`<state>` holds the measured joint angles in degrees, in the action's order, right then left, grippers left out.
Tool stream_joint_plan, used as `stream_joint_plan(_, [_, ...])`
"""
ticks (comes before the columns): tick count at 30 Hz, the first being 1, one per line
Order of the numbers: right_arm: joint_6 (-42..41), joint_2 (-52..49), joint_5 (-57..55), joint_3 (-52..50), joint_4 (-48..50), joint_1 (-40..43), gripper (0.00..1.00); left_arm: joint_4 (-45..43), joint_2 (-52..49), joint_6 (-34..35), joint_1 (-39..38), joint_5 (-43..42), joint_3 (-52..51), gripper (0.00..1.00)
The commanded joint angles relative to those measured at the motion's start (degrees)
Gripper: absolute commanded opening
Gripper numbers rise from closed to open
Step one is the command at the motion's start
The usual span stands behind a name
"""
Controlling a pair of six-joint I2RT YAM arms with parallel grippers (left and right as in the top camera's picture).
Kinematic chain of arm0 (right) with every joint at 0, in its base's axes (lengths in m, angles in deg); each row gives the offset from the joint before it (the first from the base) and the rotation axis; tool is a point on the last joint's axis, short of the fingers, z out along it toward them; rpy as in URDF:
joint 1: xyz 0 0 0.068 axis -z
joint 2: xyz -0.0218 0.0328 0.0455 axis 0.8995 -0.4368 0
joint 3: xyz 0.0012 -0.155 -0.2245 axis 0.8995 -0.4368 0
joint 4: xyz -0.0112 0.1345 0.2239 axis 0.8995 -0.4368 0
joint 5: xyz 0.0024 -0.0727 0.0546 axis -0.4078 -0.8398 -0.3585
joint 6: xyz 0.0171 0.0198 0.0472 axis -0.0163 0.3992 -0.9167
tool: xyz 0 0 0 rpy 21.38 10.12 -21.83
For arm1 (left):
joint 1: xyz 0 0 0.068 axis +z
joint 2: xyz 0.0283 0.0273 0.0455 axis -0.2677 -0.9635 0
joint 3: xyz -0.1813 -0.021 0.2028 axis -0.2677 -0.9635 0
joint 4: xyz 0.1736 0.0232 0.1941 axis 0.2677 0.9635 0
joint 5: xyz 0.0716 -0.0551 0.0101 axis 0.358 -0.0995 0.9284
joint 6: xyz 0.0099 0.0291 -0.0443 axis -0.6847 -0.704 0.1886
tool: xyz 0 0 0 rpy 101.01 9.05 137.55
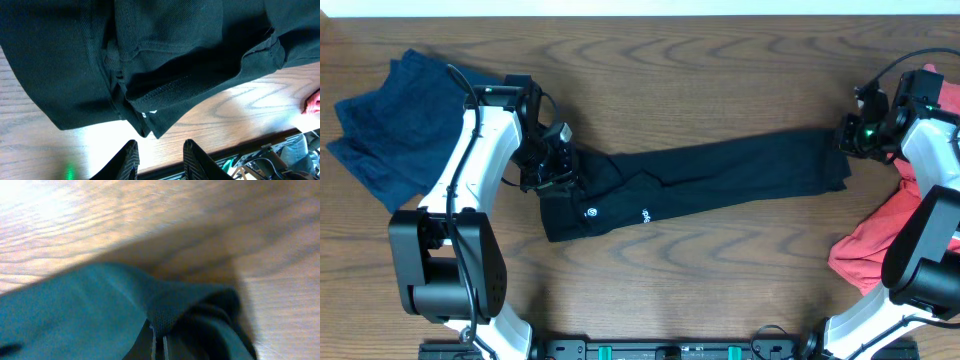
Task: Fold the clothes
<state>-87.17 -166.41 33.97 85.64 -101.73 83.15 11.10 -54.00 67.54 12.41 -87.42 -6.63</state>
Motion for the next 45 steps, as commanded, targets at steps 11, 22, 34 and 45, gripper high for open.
stream_joint_plan(11, [-2.0, 1.2, 0.8, 0.8, 14.3, -1.7, 0.11, 0.0, -0.2, 0.1, 0.0, 0.1, 0.4, 0.32])
stream_joint_plan(22, [-2.0, 0.5, -11.1, 0.8, 15.1, -4.7, 0.35, 0.0, -0.2, 0.1, 0.0, 0.1, 0.4, 0.32])
stream_joint_plan(34, [-1.1, -4.7, -14.9, 0.8, 10.8, -3.3, 0.34, -0.1, -0.2, 0.1, 0.0, 0.1, 0.4, 0.32])
stream_joint_plan(45, [-1.0, -8.4, -13.4, 0.8, 12.1, -3.3, 0.18, -0.4, -0.2, 0.1, 0.0, 0.1, 0.4, 0.32])
